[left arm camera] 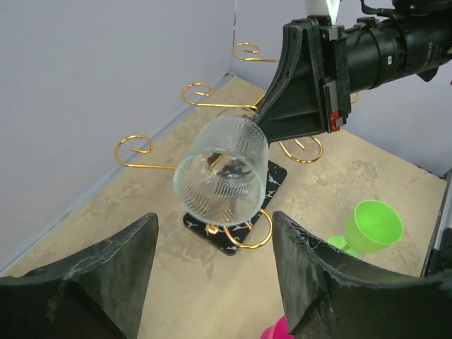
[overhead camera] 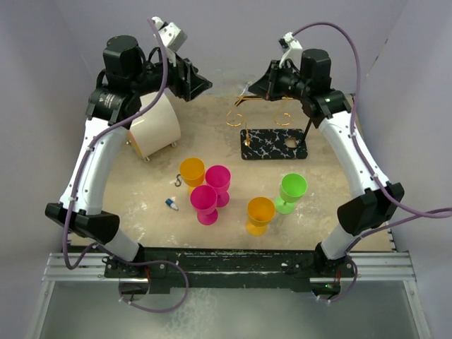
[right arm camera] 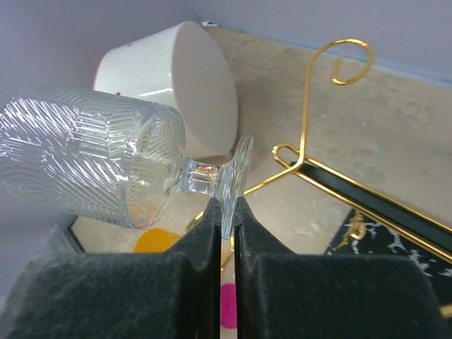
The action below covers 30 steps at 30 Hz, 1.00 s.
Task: Place the wine glass upside down on the wine glass rack
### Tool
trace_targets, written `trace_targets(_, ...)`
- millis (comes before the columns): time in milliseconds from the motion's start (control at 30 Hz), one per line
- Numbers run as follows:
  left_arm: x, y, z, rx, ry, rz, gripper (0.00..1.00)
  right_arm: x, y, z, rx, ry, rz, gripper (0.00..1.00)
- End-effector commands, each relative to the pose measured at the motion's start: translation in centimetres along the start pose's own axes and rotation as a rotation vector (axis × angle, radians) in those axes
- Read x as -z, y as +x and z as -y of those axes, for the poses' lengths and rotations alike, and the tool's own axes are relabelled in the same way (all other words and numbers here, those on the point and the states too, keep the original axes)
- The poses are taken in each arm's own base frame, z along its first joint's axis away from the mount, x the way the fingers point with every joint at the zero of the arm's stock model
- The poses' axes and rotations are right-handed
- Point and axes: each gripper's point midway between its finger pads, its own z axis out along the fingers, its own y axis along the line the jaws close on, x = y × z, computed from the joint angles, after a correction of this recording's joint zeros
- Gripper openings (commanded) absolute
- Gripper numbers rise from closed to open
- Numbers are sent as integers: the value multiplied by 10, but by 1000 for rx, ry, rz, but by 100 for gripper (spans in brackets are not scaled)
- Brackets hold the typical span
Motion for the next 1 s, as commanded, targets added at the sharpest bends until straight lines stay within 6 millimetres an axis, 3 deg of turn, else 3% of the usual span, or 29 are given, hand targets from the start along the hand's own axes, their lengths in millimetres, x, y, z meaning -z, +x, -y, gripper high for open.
trace_targets(0, 25, -27, 9, -108, -46, 58, 72, 56, -74, -20, 236, 54, 221, 0)
trace_targets(167, 44, -27, -9, -134, -161, 40, 88, 86, -82, -5, 545, 191, 201, 0)
trace_targets(333, 56, -31, -27, -121, -224, 46, 94, 117, -71, 10, 904, 278, 88, 0)
trace_targets(467, 60, -33, -34, -128, -248, 48, 95, 127, -53, 10, 1062, 238, -17, 0)
trace_targets(667, 68, -32, -48, -98, -270, 60, 96, 123, -30, 7, 1209, 167, -128, 0)
trace_targets(967, 77, -29, -62, -73, -308, 71, 97, 85, -1, 16, 1388, 199, -268, 0)
